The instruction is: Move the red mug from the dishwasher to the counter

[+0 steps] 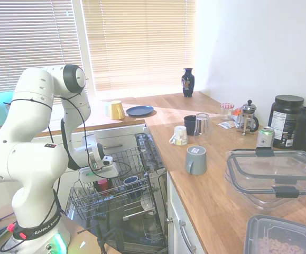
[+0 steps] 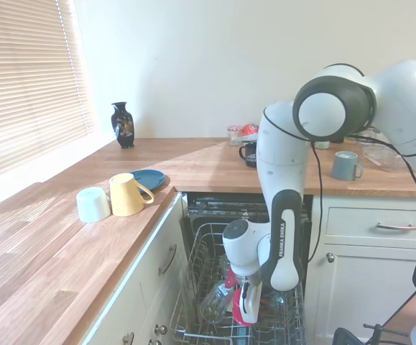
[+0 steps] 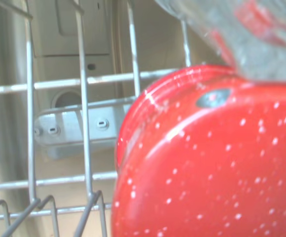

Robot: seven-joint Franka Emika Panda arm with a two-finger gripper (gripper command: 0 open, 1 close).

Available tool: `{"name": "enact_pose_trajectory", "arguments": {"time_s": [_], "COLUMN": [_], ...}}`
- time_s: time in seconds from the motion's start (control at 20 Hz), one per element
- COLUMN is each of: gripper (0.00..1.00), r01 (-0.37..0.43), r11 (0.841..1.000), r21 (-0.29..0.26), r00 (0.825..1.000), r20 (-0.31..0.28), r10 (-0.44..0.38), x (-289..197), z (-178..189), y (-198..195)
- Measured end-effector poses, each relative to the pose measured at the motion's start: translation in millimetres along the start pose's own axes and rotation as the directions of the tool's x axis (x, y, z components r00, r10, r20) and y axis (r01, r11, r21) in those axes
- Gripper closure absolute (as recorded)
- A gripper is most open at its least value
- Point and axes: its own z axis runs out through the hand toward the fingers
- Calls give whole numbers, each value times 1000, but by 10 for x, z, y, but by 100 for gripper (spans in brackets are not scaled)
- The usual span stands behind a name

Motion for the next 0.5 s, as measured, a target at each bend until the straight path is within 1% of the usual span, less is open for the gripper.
{"name": "enact_pose_trajectory", "arguments": {"time_s": [0.5], "gripper": [100], "r01": [-15], "r11": [1000], "r21": [7], "r00": [1000], "r20": [11], "r10": [15], "x": [-17], "z": [70], "y": [98]}}
